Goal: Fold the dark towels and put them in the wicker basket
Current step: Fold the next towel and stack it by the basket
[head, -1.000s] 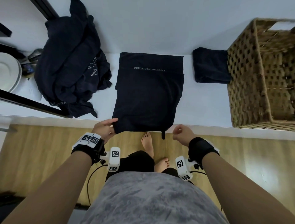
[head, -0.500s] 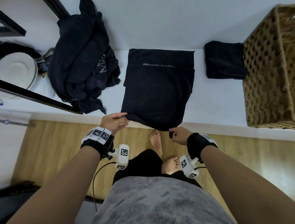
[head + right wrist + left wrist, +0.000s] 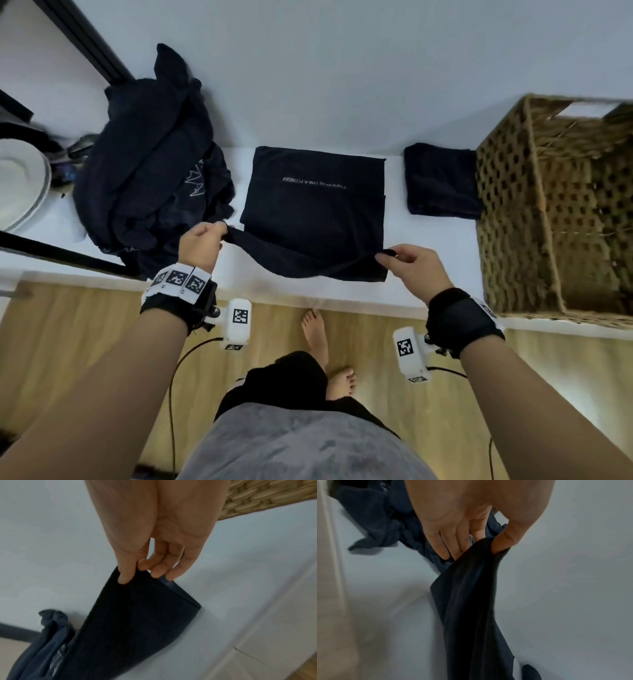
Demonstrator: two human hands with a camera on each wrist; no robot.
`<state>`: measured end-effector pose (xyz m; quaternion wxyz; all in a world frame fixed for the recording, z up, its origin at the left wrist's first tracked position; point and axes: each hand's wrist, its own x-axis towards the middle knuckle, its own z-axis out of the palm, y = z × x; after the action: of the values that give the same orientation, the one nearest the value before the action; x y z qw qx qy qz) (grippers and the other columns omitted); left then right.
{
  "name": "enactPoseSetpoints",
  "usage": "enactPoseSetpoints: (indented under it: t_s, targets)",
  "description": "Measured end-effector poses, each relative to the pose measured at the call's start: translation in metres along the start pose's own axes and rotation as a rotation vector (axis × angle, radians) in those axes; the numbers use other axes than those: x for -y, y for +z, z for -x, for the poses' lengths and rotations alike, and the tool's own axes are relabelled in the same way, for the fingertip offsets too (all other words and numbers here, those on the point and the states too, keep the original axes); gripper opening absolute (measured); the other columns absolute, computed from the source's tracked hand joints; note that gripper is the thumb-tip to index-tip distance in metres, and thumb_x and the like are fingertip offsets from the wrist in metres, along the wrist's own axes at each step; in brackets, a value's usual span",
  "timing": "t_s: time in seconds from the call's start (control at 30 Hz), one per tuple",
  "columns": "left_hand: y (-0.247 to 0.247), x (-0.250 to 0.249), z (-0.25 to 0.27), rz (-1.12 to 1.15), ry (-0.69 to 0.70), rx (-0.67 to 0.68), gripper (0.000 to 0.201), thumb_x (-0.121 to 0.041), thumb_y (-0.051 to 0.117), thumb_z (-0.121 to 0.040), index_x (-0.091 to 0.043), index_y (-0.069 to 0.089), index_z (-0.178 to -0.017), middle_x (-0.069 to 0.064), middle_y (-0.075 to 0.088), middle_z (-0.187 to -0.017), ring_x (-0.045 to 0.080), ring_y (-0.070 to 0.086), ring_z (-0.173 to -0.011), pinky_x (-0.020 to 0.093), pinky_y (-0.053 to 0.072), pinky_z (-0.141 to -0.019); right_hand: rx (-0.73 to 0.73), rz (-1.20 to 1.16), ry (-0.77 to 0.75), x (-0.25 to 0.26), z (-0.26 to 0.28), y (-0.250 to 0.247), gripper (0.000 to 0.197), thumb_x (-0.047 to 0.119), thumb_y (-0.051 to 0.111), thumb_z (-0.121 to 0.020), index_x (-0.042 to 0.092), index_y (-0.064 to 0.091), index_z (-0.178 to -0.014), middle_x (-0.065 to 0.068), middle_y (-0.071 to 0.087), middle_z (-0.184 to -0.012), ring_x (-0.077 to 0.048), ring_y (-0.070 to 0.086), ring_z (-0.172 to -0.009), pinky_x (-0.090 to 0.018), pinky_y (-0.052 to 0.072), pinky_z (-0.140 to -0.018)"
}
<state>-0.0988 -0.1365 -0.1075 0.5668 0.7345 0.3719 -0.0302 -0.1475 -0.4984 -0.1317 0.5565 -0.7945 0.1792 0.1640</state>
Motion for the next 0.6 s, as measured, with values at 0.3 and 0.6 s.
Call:
enactPoseSetpoints:
  t_s: [0.3,0.6]
  targets:
    - [0.041,-0.059,-0.062,-0.198,0.236,-0.009,0.028,-0.036,0.061,-0.088,-0.023,0.051,-0.065,-0.005,0.051,-0.065,0.013,0.05,-0.066,0.035,0.046,-0.074,-0.189,-0.103,-0.026,0.047,-0.082,-0.017,0.024,0.037,0.07,-0.087,0.013,0.071,-0.083,0.004,0.063,-0.069,-0.02,0.065,-0.078,-0.05,0.055,-0.088]
    - [0.09,-0.082,-0.142,-0.355,0.357,-0.07,0.011,-0.022,0.049,-0.099,-0.016,0.057,-0.095,-0.001,0.057,-0.081,0.015,0.05,-0.085,0.013,0.029,-0.064,-0.367,0.085,0.019,0.077,-0.188,-0.006,0.016,0.032,0.068,-0.089,0.02,0.075,-0.096,0.005,0.065,-0.076,-0.017,0.063,-0.079,-0.027,0.052,-0.08]
